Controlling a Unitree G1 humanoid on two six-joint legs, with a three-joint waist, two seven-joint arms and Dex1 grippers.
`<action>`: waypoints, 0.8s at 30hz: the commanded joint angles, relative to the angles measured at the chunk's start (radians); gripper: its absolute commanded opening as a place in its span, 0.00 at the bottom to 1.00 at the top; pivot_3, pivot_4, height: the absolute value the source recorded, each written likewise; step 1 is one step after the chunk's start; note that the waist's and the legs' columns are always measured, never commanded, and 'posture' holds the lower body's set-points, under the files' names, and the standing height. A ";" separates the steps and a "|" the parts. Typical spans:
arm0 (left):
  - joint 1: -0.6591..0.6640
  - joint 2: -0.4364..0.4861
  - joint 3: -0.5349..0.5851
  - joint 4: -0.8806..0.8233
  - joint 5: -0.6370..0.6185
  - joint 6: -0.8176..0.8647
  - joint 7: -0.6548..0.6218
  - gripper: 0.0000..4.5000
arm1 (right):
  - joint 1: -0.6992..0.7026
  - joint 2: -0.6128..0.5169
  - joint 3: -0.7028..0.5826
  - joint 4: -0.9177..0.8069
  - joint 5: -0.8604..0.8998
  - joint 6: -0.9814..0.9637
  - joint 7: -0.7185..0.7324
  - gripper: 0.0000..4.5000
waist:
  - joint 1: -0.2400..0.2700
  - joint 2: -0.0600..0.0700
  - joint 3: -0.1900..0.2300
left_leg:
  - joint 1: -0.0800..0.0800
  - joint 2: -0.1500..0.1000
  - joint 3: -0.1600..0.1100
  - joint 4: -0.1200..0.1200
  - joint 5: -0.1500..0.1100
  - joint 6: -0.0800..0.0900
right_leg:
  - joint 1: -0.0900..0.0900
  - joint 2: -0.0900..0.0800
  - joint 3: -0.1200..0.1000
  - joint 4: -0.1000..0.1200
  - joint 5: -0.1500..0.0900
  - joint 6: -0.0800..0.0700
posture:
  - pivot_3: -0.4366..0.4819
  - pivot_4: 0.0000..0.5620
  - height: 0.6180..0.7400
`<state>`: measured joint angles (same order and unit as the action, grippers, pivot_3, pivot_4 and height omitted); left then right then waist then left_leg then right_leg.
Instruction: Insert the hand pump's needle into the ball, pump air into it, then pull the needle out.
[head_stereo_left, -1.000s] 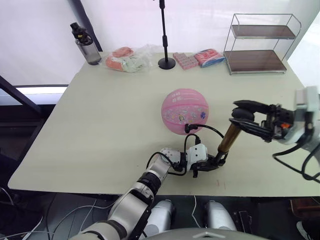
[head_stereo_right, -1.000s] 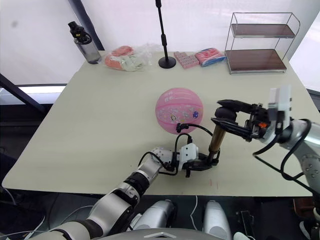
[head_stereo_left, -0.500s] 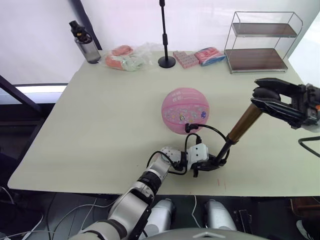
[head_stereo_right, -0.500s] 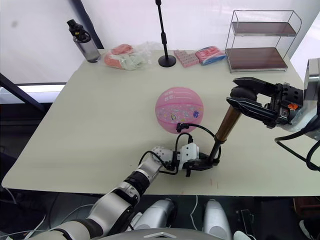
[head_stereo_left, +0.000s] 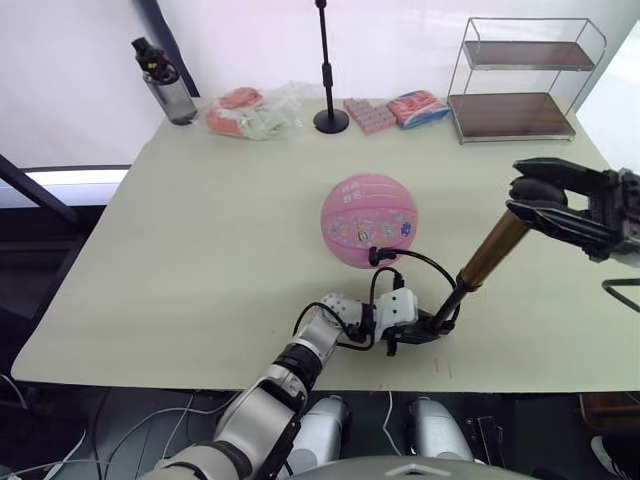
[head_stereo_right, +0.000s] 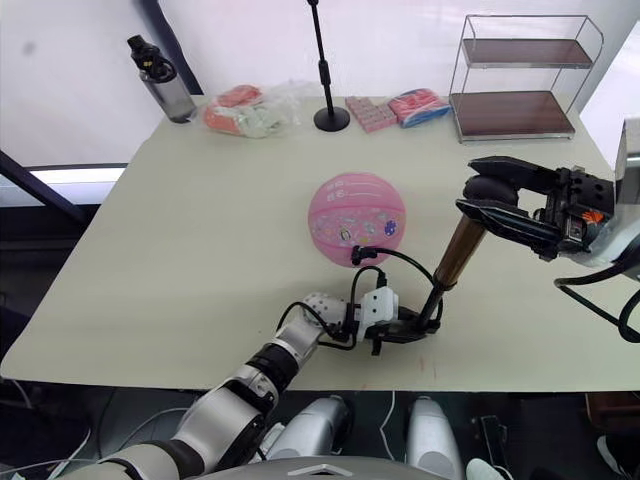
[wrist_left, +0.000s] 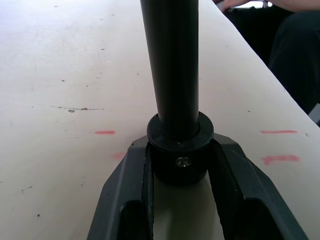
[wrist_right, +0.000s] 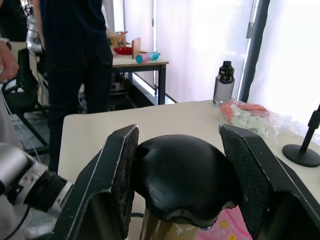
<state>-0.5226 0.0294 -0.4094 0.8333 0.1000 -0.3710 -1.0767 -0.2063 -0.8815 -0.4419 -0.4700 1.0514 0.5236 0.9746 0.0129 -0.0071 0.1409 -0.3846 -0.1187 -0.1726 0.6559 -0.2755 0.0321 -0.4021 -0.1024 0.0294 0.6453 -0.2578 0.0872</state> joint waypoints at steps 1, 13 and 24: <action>0.064 0.031 -0.055 0.014 0.039 0.015 -0.044 0.24 | 0.094 0.048 0.071 -0.007 -0.151 -0.091 0.035 0.47 | 0.000 0.000 0.000 | 0.001 0.000 0.000 0.000 0.000 0.000 | 0.002 0.001 0.000 0.000 0.000 0.000 | 0.48 0.27 0.96; 0.085 0.046 -0.067 -0.017 0.039 0.021 -0.041 0.24 | 0.254 0.235 0.374 0.100 -0.426 -0.324 0.095 0.47 | -0.001 -0.007 -0.018 | 0.007 0.003 -0.001 0.000 0.000 0.000 | 0.007 0.007 0.000 0.000 0.000 0.000 | 0.48 0.27 0.96; 0.090 0.044 -0.070 -0.022 0.041 0.029 -0.038 0.24 | 0.311 0.284 0.429 0.158 -0.528 -0.462 0.083 0.47 | -0.001 -0.005 -0.026 | 0.011 0.003 -0.001 -0.001 0.000 0.000 | 0.010 0.008 0.000 0.000 0.000 0.000 | 0.48 0.27 0.96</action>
<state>-0.4693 0.0637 -0.4361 0.7758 0.1142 -0.3589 -1.0833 0.0747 -0.5922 -0.0356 -0.3486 0.5577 0.0399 1.0506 0.0122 -0.0119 0.1153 -0.3729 -0.1162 -0.1735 0.6552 -0.2759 0.0321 -0.3917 -0.0944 0.0297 0.6452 -0.2582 0.0870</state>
